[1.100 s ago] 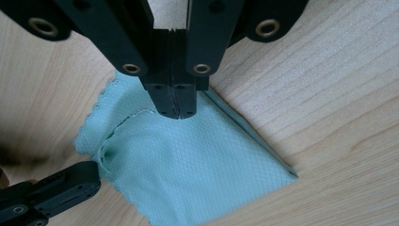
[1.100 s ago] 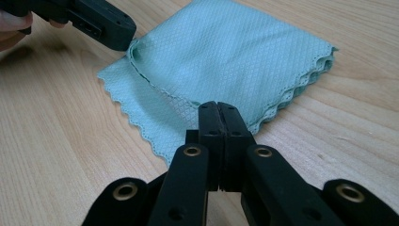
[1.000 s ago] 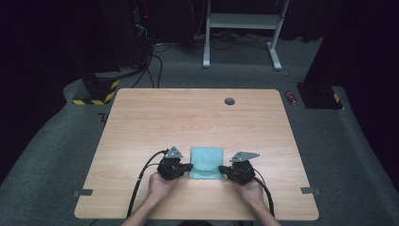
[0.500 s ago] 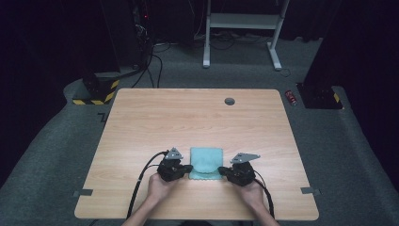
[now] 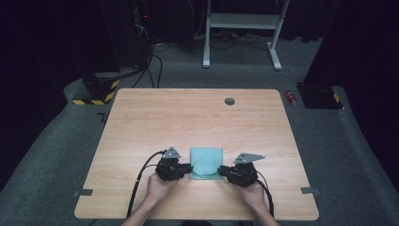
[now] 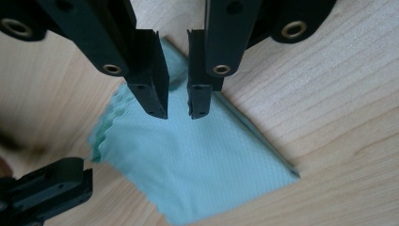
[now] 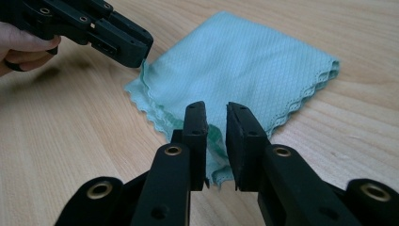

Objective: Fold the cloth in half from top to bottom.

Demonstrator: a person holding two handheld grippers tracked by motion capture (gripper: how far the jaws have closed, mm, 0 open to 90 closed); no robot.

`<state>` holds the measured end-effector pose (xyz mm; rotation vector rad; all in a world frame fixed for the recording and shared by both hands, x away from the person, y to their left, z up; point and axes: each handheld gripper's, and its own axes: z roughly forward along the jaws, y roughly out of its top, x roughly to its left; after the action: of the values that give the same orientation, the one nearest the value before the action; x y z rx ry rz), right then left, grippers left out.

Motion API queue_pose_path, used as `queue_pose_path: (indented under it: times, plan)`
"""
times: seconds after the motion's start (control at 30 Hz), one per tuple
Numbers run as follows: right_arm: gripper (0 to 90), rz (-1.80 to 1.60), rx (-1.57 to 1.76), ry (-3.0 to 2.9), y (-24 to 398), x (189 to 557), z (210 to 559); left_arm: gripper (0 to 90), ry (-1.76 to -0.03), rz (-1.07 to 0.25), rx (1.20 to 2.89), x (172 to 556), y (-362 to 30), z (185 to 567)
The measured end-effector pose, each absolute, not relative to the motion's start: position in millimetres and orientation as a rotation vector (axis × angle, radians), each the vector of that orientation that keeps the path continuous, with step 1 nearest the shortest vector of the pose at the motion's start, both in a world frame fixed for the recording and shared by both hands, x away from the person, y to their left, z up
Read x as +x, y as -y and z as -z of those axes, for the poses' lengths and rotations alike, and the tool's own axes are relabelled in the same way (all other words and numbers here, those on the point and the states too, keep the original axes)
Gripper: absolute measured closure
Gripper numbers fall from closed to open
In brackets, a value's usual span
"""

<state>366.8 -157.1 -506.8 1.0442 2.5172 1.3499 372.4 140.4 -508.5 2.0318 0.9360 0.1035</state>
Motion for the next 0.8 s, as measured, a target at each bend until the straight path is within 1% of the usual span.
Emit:
queue_pose_path:
  times: [0.1, 0.3, 0.37, 0.53, 0.8]
  plan:
    - [77.5, -1.36, 1.042, -2.509, 158, 367, 504, 74.2, -0.933, -0.11, 2.02, 373, -140, 504]
    - [79.8, -1.35, 1.055, -2.48, 152, 372, 501, 65.3, -0.952, -0.204, 2.046, 379, -129, 502]
    - [80.1, -1.326, 1.057, -2.475, 148, 374, 500, 63.0, -0.967, -0.217, 2.051, 381, -123, 505]
    - [79.7, -1.243, 1.072, -2.506, 137, 380, 509, 59.0, -0.973, -0.252, 2.115, 380, -113, 511]
    - [74.6, -1.192, 1.051, -2.532, 139, 374, 515, 55.9, -0.97, -0.284, 2.141, 371, -116, 513]
